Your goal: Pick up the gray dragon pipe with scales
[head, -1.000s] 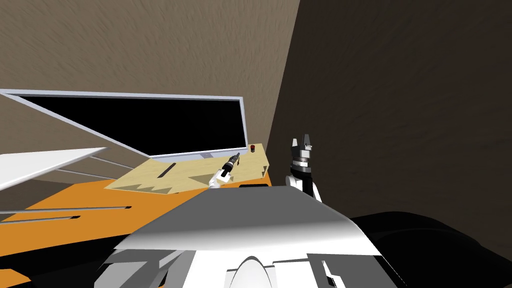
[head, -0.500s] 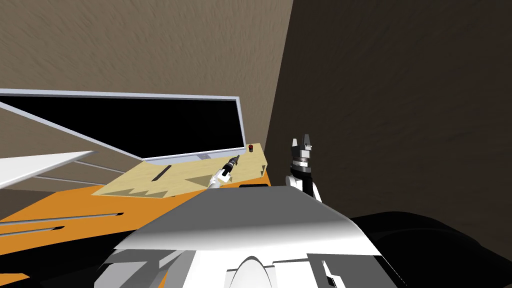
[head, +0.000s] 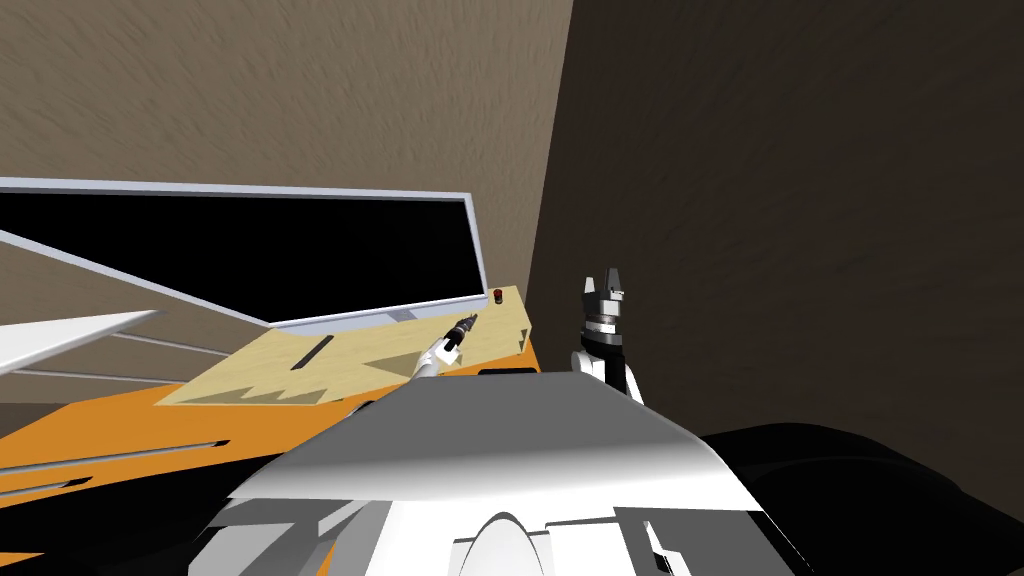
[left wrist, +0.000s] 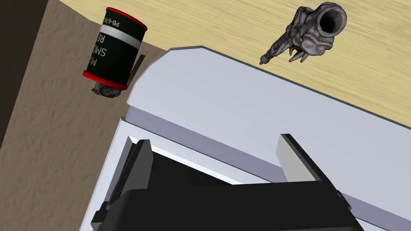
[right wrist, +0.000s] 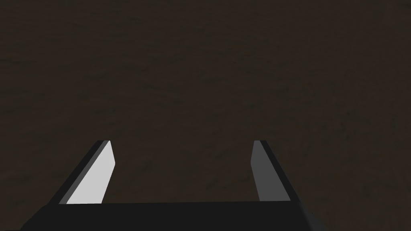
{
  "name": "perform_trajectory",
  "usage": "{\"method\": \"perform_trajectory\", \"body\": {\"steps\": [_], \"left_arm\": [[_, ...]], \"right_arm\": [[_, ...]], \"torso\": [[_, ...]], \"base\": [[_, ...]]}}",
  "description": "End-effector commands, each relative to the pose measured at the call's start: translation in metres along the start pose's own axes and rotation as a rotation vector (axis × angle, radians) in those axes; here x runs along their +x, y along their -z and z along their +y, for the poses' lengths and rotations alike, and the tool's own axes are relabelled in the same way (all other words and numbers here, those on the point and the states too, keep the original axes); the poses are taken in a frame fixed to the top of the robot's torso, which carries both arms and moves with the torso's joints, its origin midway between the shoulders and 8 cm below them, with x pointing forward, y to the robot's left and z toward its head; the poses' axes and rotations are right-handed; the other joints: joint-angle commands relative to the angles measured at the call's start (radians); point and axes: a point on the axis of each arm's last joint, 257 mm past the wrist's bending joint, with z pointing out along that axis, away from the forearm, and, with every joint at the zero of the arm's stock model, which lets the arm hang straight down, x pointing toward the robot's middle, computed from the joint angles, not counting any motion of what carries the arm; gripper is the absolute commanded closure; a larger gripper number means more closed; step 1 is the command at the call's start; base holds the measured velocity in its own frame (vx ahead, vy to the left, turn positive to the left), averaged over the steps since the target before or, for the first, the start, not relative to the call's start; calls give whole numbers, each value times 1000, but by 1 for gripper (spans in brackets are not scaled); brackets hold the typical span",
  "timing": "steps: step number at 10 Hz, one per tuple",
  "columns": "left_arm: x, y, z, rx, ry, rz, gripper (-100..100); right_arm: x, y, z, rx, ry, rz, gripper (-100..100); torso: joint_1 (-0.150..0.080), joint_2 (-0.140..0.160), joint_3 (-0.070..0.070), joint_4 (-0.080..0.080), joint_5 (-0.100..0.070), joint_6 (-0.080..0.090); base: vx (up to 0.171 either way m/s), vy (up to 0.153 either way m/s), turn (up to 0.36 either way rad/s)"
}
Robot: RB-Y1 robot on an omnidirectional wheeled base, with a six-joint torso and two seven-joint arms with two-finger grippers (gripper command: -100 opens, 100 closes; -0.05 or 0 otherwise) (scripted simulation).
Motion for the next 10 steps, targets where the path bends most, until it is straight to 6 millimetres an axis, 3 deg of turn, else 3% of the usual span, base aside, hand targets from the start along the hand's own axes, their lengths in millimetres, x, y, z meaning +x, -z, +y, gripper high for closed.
{"method": "perform_trajectory", "body": {"steps": [1,6,9,10], "left_arm": [[11,0,19,-41,-39,40,-100],[22,-2,47,-100,-102,92,-100],[28,0,85,-174,-185,151,-100],[29,0,86,-176,-185,153,-100]], "right_arm": [[0,0,0,0,0,0,0],[0,0,0,0,0,0,0],[0,0,0,0,0,0,0],[0,0,0,0,0,0,0]], "torso": [[0,0,0,0,0,0],[0,0,0,0,0,0],[0,0,0,0,0,0],[-1,0,0,0,0,0]], "base": [[-10,-20,-95],[-12,-16,-64],[-11,-21,-111],[-15,-21,-24]]}}
